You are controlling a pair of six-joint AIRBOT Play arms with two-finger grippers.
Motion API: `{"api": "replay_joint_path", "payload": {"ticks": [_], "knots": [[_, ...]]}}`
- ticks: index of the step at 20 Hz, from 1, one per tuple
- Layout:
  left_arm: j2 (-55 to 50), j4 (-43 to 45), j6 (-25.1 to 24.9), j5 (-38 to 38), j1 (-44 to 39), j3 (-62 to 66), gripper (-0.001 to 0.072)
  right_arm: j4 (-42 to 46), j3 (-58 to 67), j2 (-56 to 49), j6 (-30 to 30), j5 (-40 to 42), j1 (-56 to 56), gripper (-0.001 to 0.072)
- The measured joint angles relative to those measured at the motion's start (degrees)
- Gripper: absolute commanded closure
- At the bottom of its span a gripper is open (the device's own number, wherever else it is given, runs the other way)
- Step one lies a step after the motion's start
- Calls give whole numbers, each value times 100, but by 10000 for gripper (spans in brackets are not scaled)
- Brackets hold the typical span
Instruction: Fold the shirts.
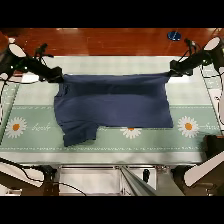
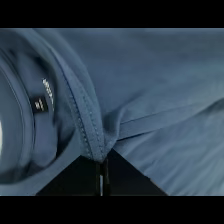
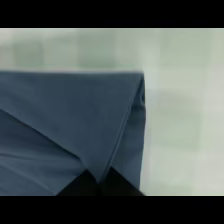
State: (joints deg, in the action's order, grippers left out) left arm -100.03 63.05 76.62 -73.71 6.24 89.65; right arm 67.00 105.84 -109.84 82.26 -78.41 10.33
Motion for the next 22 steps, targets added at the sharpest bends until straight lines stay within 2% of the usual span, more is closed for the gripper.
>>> {"api": "replay_joint_path", "payload": {"ticks": [2,3,4,5,9,13,18,22], "knots": [[-68,0,-66,-61,2,-260,687,26,-240,0,-15,-70,7,680],[-103,0,-85,-131,7,-378,582,26,-339,0,-17,-109,9,622],[-129,9,-98,-149,9,-461,230,20,-426,0,-13,-114,11,360],[-151,20,-70,-149,20,-525,197,11,-496,0,-2,-136,11,298],[-66,101,46,-378,92,-629,197,-37,-625,101,116,-442,15,299],[581,-9,70,-562,271,-1047,198,280,-962,717,334,-518,17,299],[2365,-127,-280,-186,1196,-3263,199,546,-3005,2516,415,391,52,299],[3674,-586,-498,166,2275,-5233,201,221,-4883,4046,431,1311,87,299]]}}
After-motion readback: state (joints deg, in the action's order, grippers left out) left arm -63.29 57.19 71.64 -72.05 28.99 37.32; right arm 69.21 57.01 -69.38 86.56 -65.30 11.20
